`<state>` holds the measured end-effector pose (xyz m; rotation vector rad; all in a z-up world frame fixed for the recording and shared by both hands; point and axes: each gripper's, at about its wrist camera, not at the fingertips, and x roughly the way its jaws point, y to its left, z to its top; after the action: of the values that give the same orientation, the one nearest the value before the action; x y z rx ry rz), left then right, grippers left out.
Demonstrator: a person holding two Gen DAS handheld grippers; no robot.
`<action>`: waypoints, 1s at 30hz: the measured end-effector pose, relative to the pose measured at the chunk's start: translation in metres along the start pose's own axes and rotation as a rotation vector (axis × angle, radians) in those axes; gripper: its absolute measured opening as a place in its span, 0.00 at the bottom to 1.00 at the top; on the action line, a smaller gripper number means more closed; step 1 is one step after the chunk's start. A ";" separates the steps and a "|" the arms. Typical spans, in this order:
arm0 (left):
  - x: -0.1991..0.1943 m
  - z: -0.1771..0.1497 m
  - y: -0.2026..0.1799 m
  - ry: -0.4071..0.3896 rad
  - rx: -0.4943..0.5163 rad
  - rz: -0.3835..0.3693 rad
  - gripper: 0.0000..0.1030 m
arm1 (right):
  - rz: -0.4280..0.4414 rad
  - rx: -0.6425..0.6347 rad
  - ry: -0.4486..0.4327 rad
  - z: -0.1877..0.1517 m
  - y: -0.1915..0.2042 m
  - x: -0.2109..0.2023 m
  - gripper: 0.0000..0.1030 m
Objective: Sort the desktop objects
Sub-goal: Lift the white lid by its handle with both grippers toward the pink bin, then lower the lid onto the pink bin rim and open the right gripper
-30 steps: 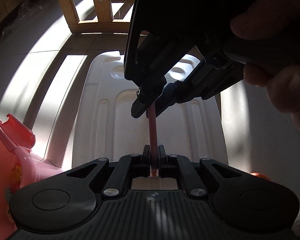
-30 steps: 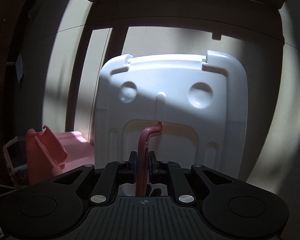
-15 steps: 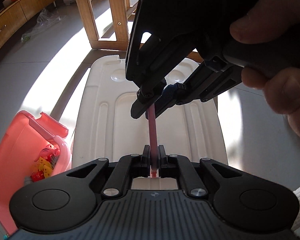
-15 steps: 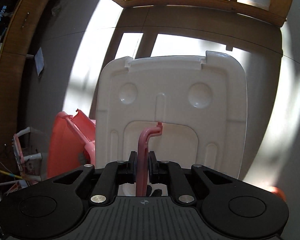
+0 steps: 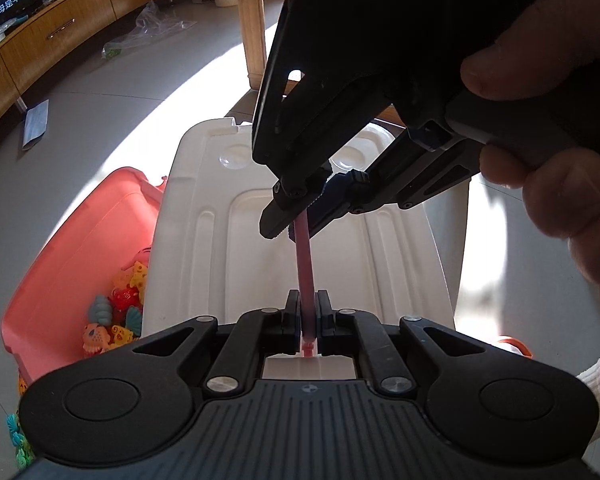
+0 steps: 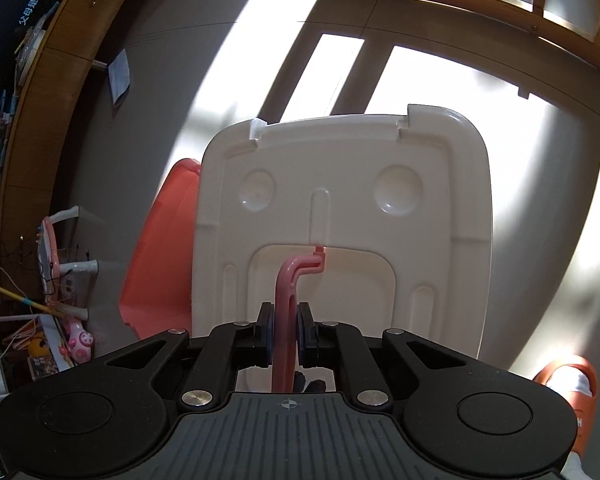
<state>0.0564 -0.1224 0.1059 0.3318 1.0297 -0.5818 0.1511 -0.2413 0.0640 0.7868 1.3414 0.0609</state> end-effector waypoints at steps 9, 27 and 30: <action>-0.004 -0.027 0.045 0.017 -0.086 0.010 0.07 | -0.005 -0.050 0.069 -0.019 0.041 0.036 0.09; 0.017 -0.033 0.130 0.068 -0.213 0.015 0.07 | 0.012 -0.038 0.153 -0.008 0.092 0.102 0.10; 0.016 -0.033 0.141 0.065 -0.228 0.007 0.08 | 0.029 -0.031 0.154 -0.006 0.098 0.108 0.10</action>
<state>0.1239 0.0030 0.0747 0.1539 1.1454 -0.4438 0.2130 -0.1149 0.0258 0.7874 1.4712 0.1675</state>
